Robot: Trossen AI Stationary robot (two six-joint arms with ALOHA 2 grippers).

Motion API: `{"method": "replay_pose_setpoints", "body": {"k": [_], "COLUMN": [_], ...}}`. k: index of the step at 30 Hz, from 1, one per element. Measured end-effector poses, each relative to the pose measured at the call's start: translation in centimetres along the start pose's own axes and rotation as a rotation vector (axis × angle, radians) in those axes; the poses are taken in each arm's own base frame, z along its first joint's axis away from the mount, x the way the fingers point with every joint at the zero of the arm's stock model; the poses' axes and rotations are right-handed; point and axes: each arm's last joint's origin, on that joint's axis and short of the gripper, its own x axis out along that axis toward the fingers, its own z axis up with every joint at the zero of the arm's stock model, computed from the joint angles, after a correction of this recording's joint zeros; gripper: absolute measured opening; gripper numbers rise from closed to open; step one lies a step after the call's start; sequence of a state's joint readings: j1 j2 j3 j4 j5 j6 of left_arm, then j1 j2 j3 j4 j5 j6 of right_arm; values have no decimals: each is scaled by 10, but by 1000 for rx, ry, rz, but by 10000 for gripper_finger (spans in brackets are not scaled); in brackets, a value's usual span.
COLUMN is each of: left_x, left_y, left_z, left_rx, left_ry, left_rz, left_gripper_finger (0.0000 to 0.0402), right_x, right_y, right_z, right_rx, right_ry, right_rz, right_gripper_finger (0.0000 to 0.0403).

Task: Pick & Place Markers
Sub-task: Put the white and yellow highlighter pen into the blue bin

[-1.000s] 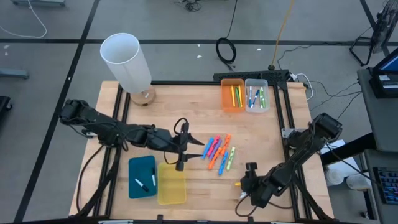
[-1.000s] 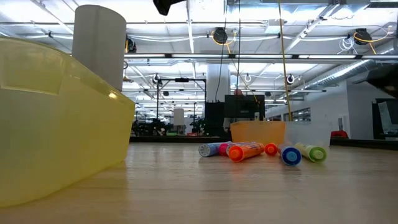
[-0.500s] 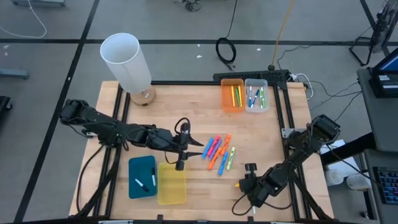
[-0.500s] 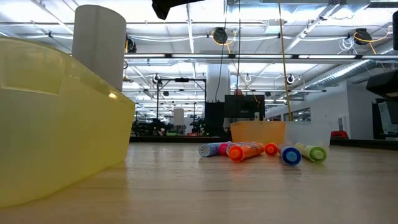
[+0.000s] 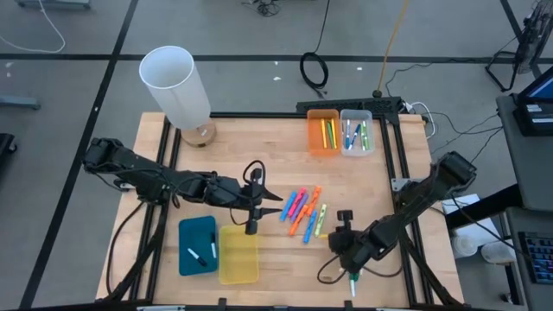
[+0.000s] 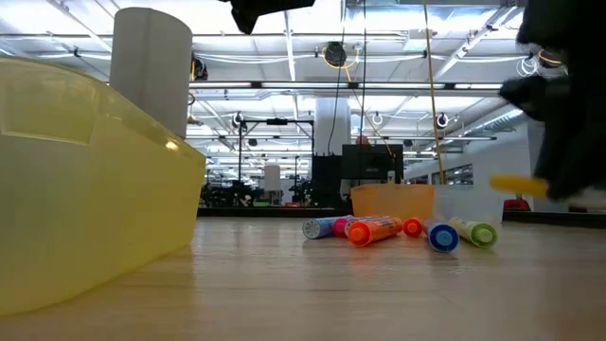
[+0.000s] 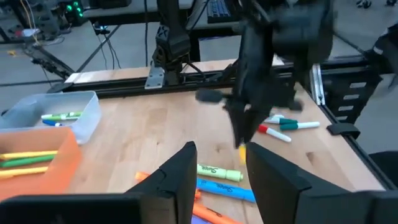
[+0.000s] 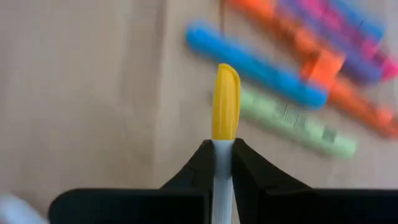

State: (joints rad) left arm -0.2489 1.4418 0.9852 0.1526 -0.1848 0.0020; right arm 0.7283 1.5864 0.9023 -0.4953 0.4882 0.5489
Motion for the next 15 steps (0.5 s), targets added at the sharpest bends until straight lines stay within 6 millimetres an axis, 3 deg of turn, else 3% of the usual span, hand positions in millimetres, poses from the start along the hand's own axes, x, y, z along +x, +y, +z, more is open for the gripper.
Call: {"method": "replay_pose_setpoints", "body": {"k": [9, 15], "left_x": [0, 3], "left_y": [0, 0], "left_z": [1, 0], "left_rx": [20, 22], "left_ry": [-7, -15], "left_rz": [1, 3], "left_gripper_finger": [140, 127], "right_x": [-41, -45], "right_y": [-18, -31], "right_z": [28, 40], "right_rx": [-5, -45], "right_ry": [-372, -653], "right_rz": [-112, -143], "right_gripper_finger": [20, 20]}}
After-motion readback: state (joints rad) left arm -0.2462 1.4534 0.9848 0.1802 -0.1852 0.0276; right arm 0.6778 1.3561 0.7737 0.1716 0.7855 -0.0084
